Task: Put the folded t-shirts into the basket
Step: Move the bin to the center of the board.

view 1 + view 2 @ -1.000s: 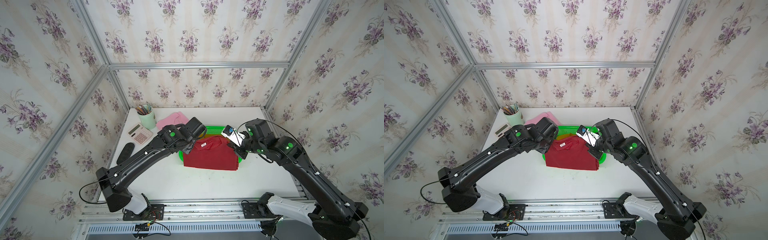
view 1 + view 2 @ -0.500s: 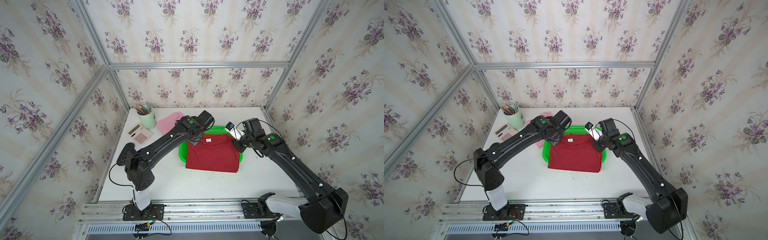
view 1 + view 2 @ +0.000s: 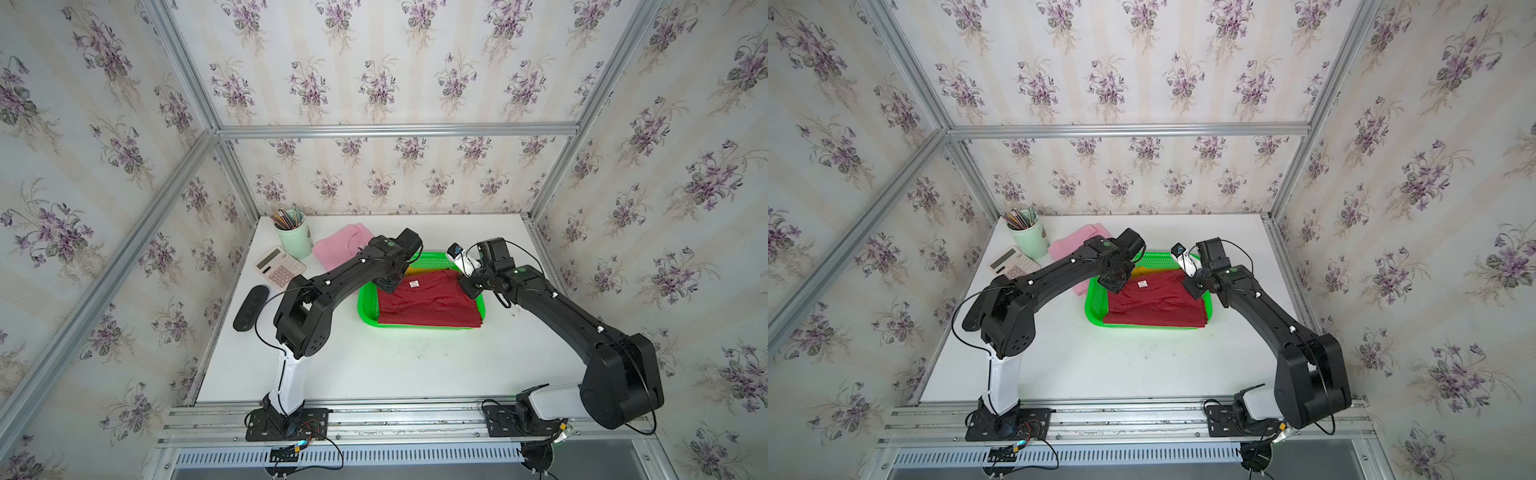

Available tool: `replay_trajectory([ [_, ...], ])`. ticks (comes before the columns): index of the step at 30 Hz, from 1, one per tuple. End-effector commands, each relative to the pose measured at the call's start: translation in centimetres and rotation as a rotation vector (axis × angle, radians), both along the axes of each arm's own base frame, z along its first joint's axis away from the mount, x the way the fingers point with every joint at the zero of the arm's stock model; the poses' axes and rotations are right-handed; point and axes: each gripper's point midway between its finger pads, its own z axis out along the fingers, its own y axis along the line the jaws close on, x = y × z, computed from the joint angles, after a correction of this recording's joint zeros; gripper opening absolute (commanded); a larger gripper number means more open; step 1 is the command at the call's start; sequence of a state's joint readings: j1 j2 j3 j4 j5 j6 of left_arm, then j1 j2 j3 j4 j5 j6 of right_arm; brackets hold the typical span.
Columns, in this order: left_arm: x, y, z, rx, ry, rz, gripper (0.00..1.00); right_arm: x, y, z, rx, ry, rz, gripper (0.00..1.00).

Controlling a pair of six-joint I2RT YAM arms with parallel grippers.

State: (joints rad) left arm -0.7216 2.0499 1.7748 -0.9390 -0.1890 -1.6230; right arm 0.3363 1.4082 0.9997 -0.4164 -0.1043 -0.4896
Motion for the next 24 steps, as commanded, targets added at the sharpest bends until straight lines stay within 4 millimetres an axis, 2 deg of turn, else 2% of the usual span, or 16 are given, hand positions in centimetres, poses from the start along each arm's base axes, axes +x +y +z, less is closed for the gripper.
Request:
replay_trajectory([
  [1, 0.4, 0.5, -0.5, 0.032, -0.010, -0.015, 0.00, 0.7, -0.3, -0.4, 0.019, -0.024, -0.026, 0.00],
  [6, 1.1, 0.6, -1.8, 0.056, -0.004, -0.032, 0.00, 0.8, -0.7, -1.5, 0.042, -0.006, -0.034, 0.00],
  [12, 1.7, 0.6, -3.6, 0.041, 0.031, -0.040, 0.01, 2.5, -1.3, -1.9, 0.058, 0.015, -0.070, 0.00],
  [16, 3.0, 0.6, -2.1, 0.044, -0.034, -0.055, 0.09, 3.6, -1.0, -1.0, 0.081, -0.017, -0.084, 0.04],
  [20, 4.6, 0.7, -0.1, 0.062, -0.093, -0.076, 0.08, 4.9, -1.1, 0.6, 0.098, -0.082, -0.113, 0.09],
  [24, 5.4, 0.6, 0.4, 0.065, -0.097, -0.088, 0.05, 5.4, -1.5, 1.3, 0.087, -0.108, -0.136, 0.12],
])
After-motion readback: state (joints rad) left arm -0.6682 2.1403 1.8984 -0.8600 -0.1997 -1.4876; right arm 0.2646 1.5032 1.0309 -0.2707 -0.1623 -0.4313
